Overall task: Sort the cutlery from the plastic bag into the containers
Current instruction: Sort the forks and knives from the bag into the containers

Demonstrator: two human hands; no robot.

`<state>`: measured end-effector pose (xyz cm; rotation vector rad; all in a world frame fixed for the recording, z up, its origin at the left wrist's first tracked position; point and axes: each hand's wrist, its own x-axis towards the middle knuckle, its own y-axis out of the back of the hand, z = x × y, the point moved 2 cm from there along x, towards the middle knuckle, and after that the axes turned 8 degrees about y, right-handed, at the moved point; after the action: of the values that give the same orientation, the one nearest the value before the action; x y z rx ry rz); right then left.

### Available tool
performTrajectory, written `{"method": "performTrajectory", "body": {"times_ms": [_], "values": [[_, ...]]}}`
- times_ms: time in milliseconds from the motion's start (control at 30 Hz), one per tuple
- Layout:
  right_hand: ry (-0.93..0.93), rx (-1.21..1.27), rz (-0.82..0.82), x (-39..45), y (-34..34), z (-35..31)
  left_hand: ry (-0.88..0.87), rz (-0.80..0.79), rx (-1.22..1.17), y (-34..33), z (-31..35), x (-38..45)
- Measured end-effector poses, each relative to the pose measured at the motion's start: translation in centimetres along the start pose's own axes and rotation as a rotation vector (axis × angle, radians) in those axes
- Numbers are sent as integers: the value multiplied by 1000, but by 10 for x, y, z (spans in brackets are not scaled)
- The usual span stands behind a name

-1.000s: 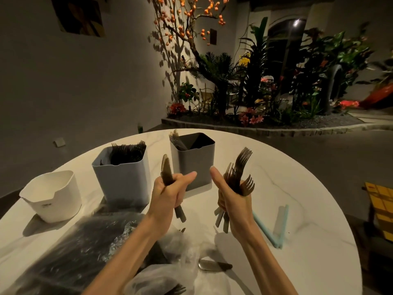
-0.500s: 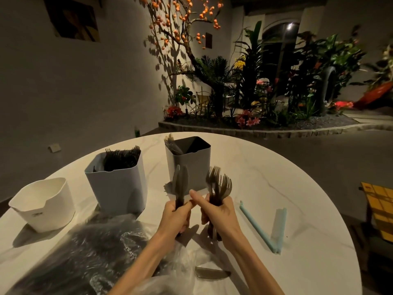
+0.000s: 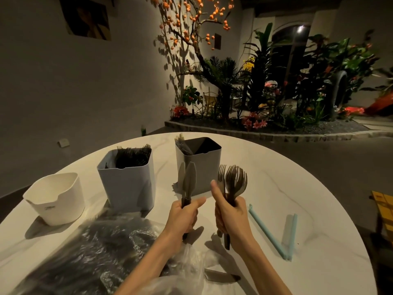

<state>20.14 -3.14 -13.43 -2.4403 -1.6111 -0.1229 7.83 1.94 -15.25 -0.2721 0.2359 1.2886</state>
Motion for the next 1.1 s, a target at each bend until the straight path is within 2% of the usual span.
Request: {"method": "performTrajectory", "body": {"times_ms": [200,400,500,600,733,867,1100], "values": [[39,-130,-32,-2,-2,6,-24,-13,7,2,1,-1],[-90,182,-25,-4,-13,-12,-86,-50,-92,5,11,-12],[-130,337,-78,3,-24,-33,-161,-175,-110,14,27,-27],[-109,401,-110,7,-39,-60,-253,-308,5,30,40,-48],[-3,383,-129,6,-68,-92,-284,-380,160,47,52,-80],[-28,171,-161,-4,-103,-98,-295,-294,216,63,59,-100],[-15,31,-317,-24,-146,-116,-212,-236,170,95,62,-120]]}}
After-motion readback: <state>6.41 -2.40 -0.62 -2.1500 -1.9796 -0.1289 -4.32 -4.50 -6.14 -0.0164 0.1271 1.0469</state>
